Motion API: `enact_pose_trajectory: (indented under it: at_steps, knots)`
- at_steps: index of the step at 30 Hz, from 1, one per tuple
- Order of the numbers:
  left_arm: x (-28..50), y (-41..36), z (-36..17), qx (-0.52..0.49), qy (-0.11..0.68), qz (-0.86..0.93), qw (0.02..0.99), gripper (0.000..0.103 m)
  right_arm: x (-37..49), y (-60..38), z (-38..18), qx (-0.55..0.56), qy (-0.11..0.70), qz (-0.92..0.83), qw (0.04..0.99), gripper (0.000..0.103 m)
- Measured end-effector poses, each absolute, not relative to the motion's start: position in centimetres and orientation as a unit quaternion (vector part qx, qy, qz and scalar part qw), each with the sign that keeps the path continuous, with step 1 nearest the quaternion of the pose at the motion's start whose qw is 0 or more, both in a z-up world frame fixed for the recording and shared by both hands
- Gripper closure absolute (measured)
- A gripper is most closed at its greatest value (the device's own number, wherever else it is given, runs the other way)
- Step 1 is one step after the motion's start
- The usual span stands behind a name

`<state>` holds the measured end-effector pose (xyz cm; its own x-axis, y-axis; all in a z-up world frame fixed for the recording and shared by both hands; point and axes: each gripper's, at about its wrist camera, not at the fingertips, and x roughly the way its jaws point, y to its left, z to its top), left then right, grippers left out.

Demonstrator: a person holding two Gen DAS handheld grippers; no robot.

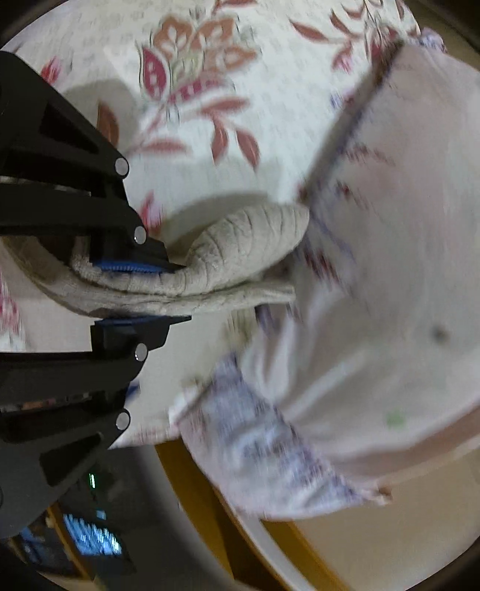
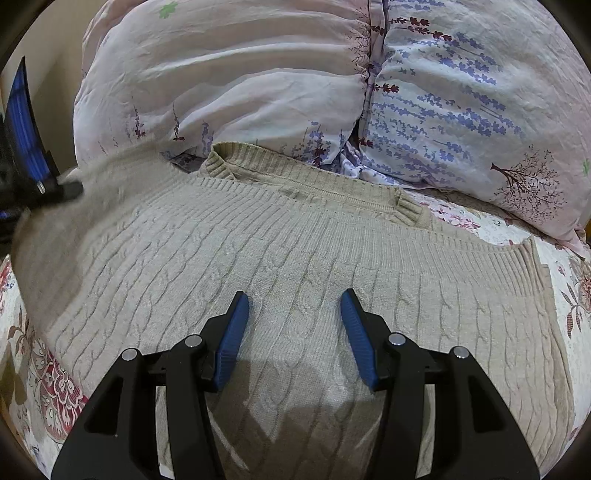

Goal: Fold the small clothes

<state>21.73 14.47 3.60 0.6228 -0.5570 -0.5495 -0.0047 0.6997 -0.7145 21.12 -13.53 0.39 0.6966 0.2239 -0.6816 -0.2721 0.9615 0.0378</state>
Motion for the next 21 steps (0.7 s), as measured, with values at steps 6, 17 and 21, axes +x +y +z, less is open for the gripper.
enact_pose_trajectory:
  at_steps: [6, 17, 21]
  knots:
    - [21.9, 11.3, 6.4, -0.399, 0.349, -0.259, 0.807, 0.088, 21.1, -13.3, 0.3, -0.039, 0.365, 0.133, 0.921, 0.049]
    - [23.2, 1.6, 8.8, -0.389, 0.339, -0.352, 0.781, 0.089, 19.3, -21.4, 1.8, 0.051, 0.352, 0.121, 0.927, 0.049]
    - [23.3, -4.0, 7.6, -0.380, 0.355, -0.385, 0.762, 0.091, 18.3, -27.0, 2.2, 0.104, 0.342, 0.085, 0.930, 0.049]
